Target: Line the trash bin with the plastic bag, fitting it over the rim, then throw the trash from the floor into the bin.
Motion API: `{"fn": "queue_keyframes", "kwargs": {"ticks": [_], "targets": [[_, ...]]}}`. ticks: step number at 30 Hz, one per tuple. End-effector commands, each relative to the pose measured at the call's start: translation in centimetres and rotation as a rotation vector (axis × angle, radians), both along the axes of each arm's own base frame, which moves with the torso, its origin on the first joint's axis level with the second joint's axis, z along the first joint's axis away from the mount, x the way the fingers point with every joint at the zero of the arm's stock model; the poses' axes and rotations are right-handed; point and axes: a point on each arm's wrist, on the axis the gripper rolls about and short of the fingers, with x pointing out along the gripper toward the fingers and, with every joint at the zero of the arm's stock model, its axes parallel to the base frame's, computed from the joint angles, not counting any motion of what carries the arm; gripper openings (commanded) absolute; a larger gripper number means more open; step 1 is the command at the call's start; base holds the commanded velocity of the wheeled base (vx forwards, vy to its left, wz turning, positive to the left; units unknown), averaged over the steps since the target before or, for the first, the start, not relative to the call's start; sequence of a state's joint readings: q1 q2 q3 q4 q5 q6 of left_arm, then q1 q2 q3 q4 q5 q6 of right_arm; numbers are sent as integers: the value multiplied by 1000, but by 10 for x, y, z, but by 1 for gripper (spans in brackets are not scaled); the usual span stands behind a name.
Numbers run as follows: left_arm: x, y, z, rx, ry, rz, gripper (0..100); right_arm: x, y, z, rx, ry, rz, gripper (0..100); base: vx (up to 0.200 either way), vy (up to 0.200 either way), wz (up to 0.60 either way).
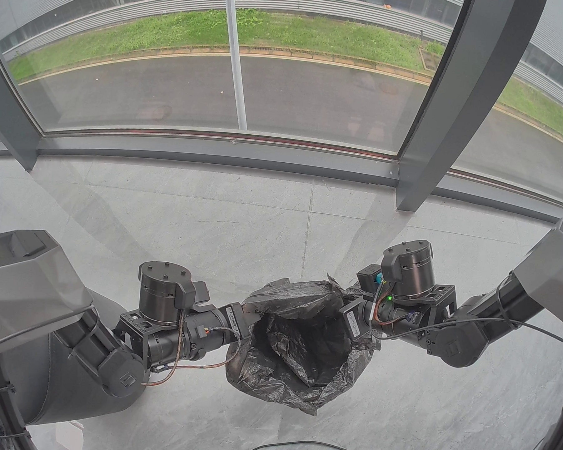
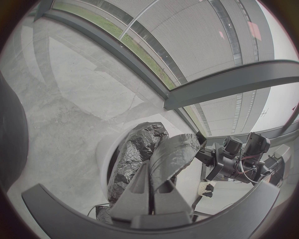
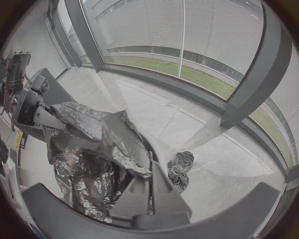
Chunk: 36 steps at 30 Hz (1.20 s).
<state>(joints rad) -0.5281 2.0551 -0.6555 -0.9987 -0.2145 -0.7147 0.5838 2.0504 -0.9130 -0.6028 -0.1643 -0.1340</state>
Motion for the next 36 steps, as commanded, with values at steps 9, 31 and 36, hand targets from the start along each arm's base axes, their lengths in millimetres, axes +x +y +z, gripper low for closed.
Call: {"fn": "queue_keyframes", "kwargs": {"ticks": [9, 31, 36], "targets": [[27, 4, -17, 30, -5, 60, 0, 31, -6, -32, 2, -11, -64, 0, 0, 0, 0], [56, 14, -11, 2, -51, 111, 0, 68, -3, -56, 86, -177, -115, 0, 0, 0, 0], [64, 14, -13, -1, -57, 117, 0, 76, -4, -58, 94, -189, -127, 0, 0, 0, 0]]}}
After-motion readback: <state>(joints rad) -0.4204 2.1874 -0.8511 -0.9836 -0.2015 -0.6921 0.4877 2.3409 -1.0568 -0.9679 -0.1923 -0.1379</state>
